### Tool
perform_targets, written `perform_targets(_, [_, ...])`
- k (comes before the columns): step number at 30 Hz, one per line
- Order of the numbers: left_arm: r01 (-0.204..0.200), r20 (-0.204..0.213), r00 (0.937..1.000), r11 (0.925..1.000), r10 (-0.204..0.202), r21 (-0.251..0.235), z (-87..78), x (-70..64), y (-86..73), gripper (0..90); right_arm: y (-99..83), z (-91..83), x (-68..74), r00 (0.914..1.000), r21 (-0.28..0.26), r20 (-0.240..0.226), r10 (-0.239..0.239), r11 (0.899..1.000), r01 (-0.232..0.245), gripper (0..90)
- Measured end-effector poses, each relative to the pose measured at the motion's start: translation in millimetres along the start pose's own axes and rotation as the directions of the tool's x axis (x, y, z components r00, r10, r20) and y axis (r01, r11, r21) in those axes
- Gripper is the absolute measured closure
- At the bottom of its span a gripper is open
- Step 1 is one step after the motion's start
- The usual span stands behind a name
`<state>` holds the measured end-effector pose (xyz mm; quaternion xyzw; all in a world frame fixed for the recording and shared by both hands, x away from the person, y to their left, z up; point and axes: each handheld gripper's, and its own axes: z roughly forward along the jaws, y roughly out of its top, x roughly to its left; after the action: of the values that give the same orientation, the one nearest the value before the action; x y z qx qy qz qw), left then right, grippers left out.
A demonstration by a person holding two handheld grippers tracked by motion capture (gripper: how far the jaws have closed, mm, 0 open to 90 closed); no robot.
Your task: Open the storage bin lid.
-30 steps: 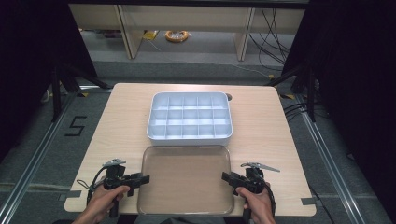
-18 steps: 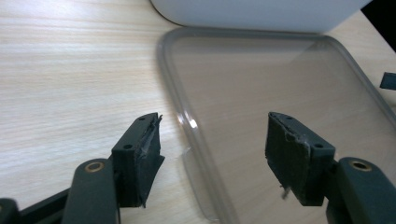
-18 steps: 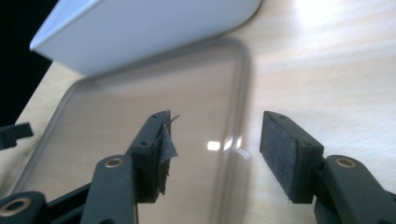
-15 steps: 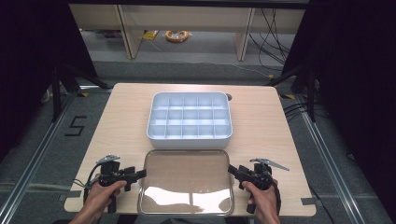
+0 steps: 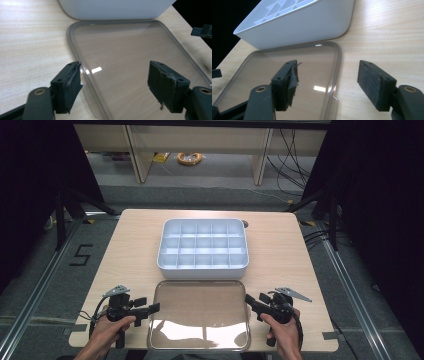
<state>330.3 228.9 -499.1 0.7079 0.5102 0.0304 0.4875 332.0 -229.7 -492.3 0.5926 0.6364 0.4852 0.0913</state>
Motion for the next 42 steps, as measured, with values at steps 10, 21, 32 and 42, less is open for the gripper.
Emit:
perform_targets(10, [-0.029, 0.026, 0.9992, 0.9996, 0.029, -0.008, -2.0, -5.4, 0.5, 14.8, -0.4, -4.3, 5.0, 0.9968, -0.005, 0.020, -0.077, 0.997, 0.077, 27.8])
perform_targets(21, [-0.059, -0.013, 0.9982, 0.9982, 0.059, -0.011, -4.5, -5.5, -2.5, 15.0, -0.3, -3.2, 5.2, 0.9855, -0.006, 0.005, -0.170, 0.985, 0.170, 24.2])
perform_targets(32, [-0.080, 0.013, 0.9967, 0.9967, 0.080, -0.015, -17.3, -15.8, -11.3, 14.9, -2.4, -4.6, 11.2, 0.9822, 0.004, -0.004, -0.188, 0.982, 0.188, 24.2])
perform_targets(42, [-0.097, 0.029, 0.9947, 0.9946, 0.098, -0.035, -23.0, -18.9, -14.8, 14.8, -8.1, -10.2, 17.9, 0.9771, 0.016, -0.018, -0.212, 0.977, 0.212, 24.1])
